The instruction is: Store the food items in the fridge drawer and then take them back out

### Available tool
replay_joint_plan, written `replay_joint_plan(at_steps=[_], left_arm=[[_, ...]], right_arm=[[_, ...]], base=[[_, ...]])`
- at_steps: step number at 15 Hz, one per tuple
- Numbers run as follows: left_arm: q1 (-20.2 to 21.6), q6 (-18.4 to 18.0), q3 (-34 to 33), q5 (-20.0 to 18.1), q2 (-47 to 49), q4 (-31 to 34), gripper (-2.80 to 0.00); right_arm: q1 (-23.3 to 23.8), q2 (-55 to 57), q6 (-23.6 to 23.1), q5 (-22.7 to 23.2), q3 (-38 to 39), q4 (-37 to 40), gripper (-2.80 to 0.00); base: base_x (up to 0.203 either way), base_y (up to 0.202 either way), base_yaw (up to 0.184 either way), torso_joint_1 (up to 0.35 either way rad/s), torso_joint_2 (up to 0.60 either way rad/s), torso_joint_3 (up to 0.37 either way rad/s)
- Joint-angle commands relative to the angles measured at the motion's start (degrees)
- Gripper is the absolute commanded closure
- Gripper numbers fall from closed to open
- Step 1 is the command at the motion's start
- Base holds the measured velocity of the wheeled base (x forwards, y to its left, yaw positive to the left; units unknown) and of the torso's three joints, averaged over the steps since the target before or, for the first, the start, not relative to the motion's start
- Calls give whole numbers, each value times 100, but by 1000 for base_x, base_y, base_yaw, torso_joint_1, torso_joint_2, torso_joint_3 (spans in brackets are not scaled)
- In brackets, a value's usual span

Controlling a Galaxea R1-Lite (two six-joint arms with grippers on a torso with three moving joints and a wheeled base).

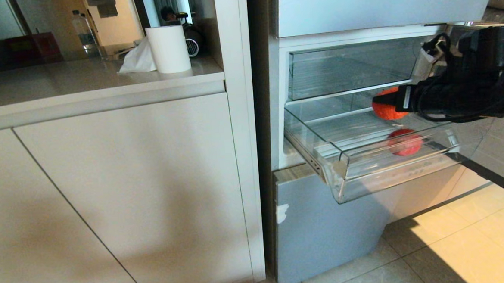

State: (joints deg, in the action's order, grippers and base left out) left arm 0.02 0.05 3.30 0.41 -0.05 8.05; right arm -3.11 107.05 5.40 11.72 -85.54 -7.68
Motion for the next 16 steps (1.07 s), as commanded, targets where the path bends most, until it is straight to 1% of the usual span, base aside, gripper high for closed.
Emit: replay_joint_plan(at_steps=[1,3,7,11,14,15,16], left_arm=[[-2,4,4,2,-4,4,0],[6,4,4,2,-4,4,0],[-2,4,4,2,-4,4,0],[5,4,4,2,-4,4,0],[6,4,4,2,-4,4,0],[6,4,4,2,-4,4,0],[6,4,-5,2,-4,4,0]], right_arm=[[-160,1184,19,-3,-871,24,0],[-260,1636,32,-10,-1432,126,0],[-357,2086,40,-11,-1936,164,0],[-366,2298,47,-11,-2133,266,0],[-375,2303,49,-11,-2133,267,0],[-375,2303,58,-11,-2133,267,-280],[-375,2294,58,-39,-2116,267,-280]], base=[[0,0,0,0,0,0],[0,0,0,0,0,0],[0,0,0,0,0,0],[0,0,0,0,0,0],[0,0,0,0,0,0],[0,0,0,0,0,0],[0,0,0,0,0,0]])
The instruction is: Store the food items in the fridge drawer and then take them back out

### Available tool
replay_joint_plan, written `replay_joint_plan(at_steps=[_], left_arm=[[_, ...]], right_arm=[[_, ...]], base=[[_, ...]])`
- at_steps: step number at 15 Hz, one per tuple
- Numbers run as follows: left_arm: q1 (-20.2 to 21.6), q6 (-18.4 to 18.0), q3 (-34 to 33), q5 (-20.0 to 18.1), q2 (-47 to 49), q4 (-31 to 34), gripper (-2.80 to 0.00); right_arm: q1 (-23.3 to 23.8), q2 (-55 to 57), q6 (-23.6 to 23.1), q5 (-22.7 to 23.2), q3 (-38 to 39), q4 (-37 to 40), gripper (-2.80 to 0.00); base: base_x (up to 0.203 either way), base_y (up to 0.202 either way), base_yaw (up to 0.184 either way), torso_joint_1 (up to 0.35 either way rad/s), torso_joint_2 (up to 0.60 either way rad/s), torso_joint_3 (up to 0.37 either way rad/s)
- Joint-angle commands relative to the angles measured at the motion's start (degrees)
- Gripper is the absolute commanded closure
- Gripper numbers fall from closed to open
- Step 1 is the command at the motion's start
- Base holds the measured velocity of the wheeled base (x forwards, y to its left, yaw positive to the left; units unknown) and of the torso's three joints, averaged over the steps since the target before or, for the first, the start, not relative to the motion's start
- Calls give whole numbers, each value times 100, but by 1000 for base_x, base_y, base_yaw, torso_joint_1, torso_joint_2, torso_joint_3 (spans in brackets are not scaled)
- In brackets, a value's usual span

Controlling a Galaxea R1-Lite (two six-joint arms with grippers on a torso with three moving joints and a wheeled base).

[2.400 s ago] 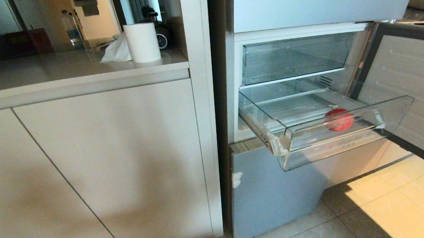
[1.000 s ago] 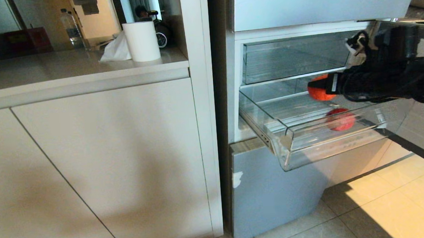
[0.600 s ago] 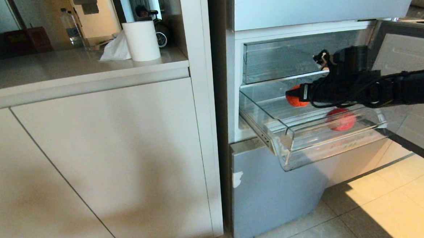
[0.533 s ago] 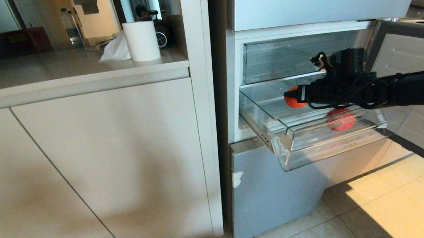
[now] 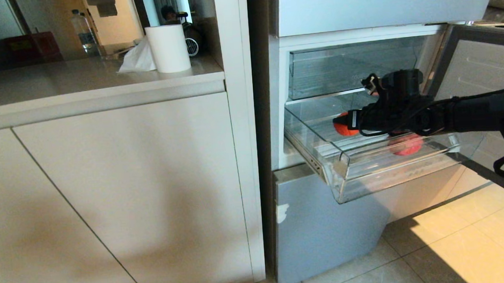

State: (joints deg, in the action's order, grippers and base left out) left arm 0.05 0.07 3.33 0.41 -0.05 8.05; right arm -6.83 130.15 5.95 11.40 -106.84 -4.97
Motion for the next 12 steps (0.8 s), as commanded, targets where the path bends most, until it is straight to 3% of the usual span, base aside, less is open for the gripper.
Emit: replay_joint_plan(at_steps=[1,8,9,12], left_arm=[[-4,1,1,2,-4,4,0],[1,1,1,2,-4,4,0],[-5,1,1,2,-4,4,0],[4,1,1,2,-4,4,0]], right_arm=[[6,-16,10,-40,23,-4,-280],[-21,-614,36,-169,104,9,-280],[-39,-923,25,-199,269,54,0],[-80,-1916,33,-247,1154,171,0]], base=[[0,0,0,0,0,0],[0,0,0,0,0,0],[0,0,0,0,0,0],[0,0,0,0,0,0]])
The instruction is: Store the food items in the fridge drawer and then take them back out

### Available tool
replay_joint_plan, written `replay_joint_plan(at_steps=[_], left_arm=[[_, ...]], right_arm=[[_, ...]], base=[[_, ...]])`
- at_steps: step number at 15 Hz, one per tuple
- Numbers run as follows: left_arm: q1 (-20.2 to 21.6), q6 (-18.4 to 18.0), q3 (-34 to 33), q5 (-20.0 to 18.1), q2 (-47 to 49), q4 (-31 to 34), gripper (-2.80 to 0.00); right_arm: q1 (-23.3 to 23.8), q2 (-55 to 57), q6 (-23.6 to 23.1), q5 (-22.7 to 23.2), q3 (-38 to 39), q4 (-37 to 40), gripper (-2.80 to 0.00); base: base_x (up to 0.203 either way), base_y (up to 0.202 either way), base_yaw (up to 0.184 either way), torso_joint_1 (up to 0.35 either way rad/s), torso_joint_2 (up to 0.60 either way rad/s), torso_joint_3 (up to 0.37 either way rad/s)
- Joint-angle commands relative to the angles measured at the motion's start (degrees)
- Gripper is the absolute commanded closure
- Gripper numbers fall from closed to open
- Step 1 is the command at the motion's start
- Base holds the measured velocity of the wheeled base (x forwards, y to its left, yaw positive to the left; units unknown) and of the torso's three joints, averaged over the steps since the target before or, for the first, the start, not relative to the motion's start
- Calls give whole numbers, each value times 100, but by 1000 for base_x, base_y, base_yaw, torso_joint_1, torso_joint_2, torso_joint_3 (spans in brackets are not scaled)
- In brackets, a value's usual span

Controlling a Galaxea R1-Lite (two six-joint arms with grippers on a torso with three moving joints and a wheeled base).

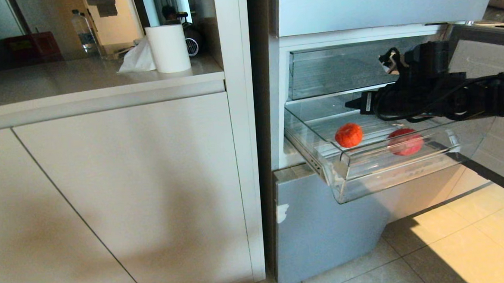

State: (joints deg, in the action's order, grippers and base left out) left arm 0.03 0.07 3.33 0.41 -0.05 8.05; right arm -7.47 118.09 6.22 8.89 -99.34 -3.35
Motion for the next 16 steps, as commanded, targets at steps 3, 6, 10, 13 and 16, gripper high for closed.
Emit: replay_joint_plan(at_steps=[3,6,10,13,16], left_arm=[[5,-5,1,2,-4,4,0],[-2,1,1,2,-4,4,0],[-3,1,1,2,-4,4,0],[-3,1,1,2,-4,4,0],[-3,1,1,2,-4,4,0]], right_arm=[[-62,-2037,9,-3,1847,27,0],[-109,-3411,97,9,3533,11,0],[-139,-4789,449,26,4841,17,0],[-149,-5144,533,12,5672,38,0],[-151,-4427,601,23,5794,19,0]], base=[[0,0,0,0,0,0],[0,0,0,0,0,0],[0,0,0,0,0,0],[0,0,0,0,0,0],[0,0,0,0,0,0]])
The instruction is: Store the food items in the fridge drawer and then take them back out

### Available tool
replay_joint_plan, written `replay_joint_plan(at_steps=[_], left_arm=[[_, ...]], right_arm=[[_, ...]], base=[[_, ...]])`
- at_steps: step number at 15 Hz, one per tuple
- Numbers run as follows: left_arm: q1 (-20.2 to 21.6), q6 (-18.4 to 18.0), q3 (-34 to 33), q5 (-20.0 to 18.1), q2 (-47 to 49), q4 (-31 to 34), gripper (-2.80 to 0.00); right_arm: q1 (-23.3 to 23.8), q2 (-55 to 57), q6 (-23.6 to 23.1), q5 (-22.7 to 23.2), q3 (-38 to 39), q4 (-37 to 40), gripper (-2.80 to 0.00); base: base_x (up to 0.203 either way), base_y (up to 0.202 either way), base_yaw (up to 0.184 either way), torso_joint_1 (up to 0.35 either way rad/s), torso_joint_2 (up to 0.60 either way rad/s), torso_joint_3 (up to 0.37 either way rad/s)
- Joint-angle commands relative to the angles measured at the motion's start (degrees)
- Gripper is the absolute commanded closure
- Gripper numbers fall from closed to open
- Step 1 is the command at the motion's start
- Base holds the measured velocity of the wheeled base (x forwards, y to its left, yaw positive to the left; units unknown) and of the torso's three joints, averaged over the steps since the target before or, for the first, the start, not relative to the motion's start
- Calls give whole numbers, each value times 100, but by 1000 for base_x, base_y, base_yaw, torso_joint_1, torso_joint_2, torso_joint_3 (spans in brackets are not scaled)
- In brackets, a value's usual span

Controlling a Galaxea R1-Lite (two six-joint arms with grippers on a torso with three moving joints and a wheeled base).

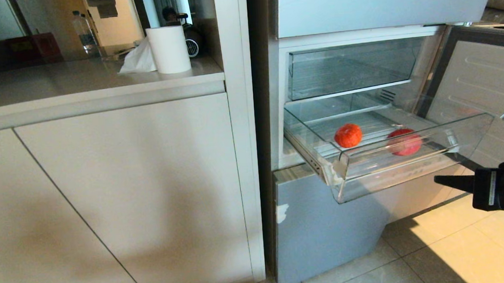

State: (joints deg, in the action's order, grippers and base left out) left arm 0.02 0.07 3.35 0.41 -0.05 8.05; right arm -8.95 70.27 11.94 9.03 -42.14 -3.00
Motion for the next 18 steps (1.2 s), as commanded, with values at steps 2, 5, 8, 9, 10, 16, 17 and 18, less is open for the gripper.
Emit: replay_joint_plan(at_steps=[2,5,8,9,10,16,17,18], left_arm=[[6,1,-1,2,-4,4,0],[5,1,-1,2,-4,4,0],[6,1,-1,2,-4,4,0],[-2,1,-1,2,-4,4,0],[3,1,-10,2,-4,4,0],[2,1,-1,2,-4,4,0],[6,-6,-1,2,-4,4,0],[-2,1,-1,2,-4,4,0]], right_arm=[[-2,989,136,5,-11,-85,0],[-2,2331,259,-14,-221,-1014,0],[-4,3525,304,-62,-459,-2380,0],[-10,3839,321,-106,-633,-2690,0],[-27,4253,409,-183,-941,-3002,0],[-228,4797,1801,-930,-1676,-4709,0],[-253,4558,1811,-825,-1430,-4714,0],[-264,4381,1809,-752,-1218,-4715,0]], base=[[0,0,0,0,0,0],[0,0,0,0,0,0],[0,0,0,0,0,0],[0,0,0,0,0,0],[0,0,0,0,0,0],[0,0,0,0,0,0],[0,0,0,0,0,0],[0,0,0,0,0,0]])
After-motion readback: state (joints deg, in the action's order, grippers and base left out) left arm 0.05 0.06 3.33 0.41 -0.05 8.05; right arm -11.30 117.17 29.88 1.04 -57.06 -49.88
